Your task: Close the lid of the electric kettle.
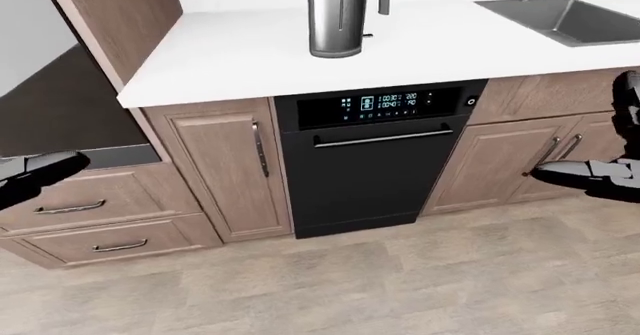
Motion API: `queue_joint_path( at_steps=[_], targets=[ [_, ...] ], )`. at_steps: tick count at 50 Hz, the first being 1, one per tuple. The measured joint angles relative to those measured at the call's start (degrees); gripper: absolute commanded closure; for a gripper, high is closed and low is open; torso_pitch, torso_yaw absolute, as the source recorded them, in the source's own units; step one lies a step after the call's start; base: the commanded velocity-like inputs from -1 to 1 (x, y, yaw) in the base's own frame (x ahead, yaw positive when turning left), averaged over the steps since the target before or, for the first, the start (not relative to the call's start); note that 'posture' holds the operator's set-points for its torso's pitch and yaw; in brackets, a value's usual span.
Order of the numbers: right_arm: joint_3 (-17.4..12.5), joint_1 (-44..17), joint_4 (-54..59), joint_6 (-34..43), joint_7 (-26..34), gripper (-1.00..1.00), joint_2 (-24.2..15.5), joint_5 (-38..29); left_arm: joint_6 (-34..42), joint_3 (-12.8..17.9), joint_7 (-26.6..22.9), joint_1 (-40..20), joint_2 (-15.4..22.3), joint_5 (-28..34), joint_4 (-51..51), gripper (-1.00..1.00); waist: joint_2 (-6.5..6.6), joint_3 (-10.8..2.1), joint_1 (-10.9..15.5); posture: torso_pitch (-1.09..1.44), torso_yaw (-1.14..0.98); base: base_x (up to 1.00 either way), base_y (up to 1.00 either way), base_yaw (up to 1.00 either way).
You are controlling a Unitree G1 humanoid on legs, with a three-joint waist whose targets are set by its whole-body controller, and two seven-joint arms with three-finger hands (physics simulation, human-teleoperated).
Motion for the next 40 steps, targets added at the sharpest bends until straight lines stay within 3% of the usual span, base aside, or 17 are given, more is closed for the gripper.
queue_joint_path(
  at_steps=[2, 4, 10, 13, 14, 16, 19, 24, 27, 29, 30, 33, 40],
  targets=[
    [0.15, -0.06, 0.00, 0.98, 0.29, -1.00, -0.21, 0.55, 0.76, 0.22, 0.31, 0.40, 0.03, 0.16, 0.55, -1.00, 0.88, -0.37, 0.45, 0.00, 0.00, 0.43, 0.00, 0.00],
    [-0.57, -0.31, -0.27, 1.00, 0.21, -1.00, -0.46, 0.56, 0.73, 0.44, 0.40, 0.02, 0.47, 0.18, -0.03, -1.00, 0.57, -1.25, 0.63, 0.00, 0.00, 0.42, 0.00, 0.00],
    [-1.01, -0.64, -1.15, -0.35, -0.11, -1.00, -0.55, 0.18, -0.56, 0.73, 0.23, -0.19, 0.72, 0.12, -0.87, -1.00, -2.61, -1.70, 1.93, 0.00, 0.00, 0.42, 0.00, 0.00],
    [-0.53, -0.58, -0.71, -0.55, 0.06, -1.00, -0.62, 0.12, -0.45, 0.42, 0.25, -0.44, 0.69, 0.22, -0.49, -1.00, -4.83, -2.20, 1.91, 0.00, 0.00, 0.42, 0.00, 0.00],
    [-0.59, -0.36, -0.30, -0.48, 0.04, -1.00, -0.42, -0.02, -0.42, -0.19, 0.16, -0.35, 0.02, 0.19, -0.42, -1.00, -3.98, -1.68, 1.47, 0.00, 0.00, 0.42, 0.00, 0.00],
    [-0.69, 0.29, 0.62, 0.29, -0.13, -1.00, 0.05, -0.36, -0.10, -1.42, -0.24, 0.02, -0.32, 0.05, -0.06, -1.00, -4.56, -0.52, 0.89, 0.00, 0.00, 0.42, 0.00, 0.00],
    [-0.88, -0.03, 0.79, 0.48, -0.24, -1.00, -0.29, -0.90, -0.07, -1.30, -0.53, -0.10, -0.13, 0.14, 0.05, -1.00, -4.55, -1.33, 0.13, 0.00, 0.00, 0.42, 0.00, 0.00],
    [-1.44, -0.43, -0.46, -0.60, -0.21, -1.00, -0.56, -0.92, -1.24, -0.41, -0.44, -0.50, 0.26, 0.63, -0.75, -1.00, -1.83, -1.59, -0.91, 0.00, 0.00, 0.42, 0.00, 0.00],
    [-1.36, -0.86, -0.11, -0.37, -0.24, -1.00, -0.83, -0.78, -1.59, -0.78, -0.60, -0.66, 0.34, 0.73, -0.69, -1.00, 0.97, -1.98, -0.94, 0.00, 0.00, 0.42, 0.00, 0.00],
    [-0.53, -0.48, -0.17, -0.02, -0.12, -1.00, 0.15, -0.42, -1.35, -0.83, -0.58, -0.39, -0.21, 0.82, 0.28, -1.00, 0.46, -0.66, -0.15, 0.00, 0.00, 0.42, 0.00, 0.00],
    [0.06, -0.34, 0.08, 0.30, 0.08, -1.00, 0.19, -0.14, -0.92, -0.69, -0.45, 0.15, -0.43, 0.91, 0.76, -1.00, 0.95, -0.39, 0.15, 0.00, 0.00, 0.41, 0.00, 0.00],
    [0.02, -0.19, 0.47, 0.54, 0.39, -1.00, -0.08, 0.01, -0.08, -0.28, -0.08, -0.06, 0.00, 1.07, 0.90, -1.00, 0.96, -1.47, 0.65, 0.00, 0.00, 0.42, 0.00, 0.00],
    [-0.93, -0.82, -0.83, -0.69, -0.08, -1.00, -0.60, -0.19, -1.60, -0.01, -0.34, -0.27, 0.22, 1.22, 0.04, -1.00, -2.73, -2.18, 2.10, 0.00, 0.00, 0.42, 0.00, 0.00]
  ],
)
